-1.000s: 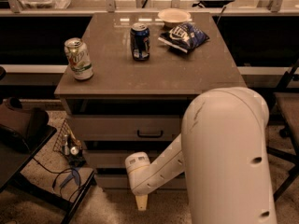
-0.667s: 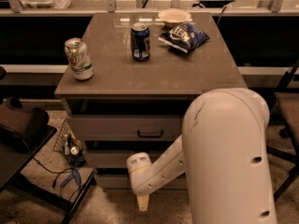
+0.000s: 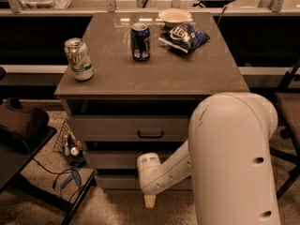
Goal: Open middle drawer
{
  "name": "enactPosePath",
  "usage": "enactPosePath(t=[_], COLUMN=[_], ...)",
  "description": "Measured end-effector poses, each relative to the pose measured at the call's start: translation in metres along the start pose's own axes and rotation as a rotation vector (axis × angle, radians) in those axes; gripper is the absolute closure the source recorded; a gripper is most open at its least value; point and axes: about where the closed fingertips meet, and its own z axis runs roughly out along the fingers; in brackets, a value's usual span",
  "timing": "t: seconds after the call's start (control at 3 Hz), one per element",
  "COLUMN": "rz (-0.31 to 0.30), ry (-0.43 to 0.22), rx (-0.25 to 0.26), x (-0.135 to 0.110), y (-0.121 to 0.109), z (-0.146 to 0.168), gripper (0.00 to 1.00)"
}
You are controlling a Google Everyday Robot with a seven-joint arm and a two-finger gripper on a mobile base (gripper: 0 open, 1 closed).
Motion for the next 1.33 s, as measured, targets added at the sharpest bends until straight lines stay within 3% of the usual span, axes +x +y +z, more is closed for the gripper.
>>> enactPosePath(t=[0.33, 0.67, 1.0, 1.33], rz=[0.014, 0.01, 0.01, 0.01], ry=[-0.008, -0.015, -0.015, -0.015], rx=[-0.041, -0.086, -0.086, -0.086], x=[0.005, 0.002, 0.002, 0.002], y=[-0.002, -0.003, -0.003, -0.005], z=[0.013, 0.024, 0.023, 0.018], gripper=[0.39, 0.7, 0.93, 1.0])
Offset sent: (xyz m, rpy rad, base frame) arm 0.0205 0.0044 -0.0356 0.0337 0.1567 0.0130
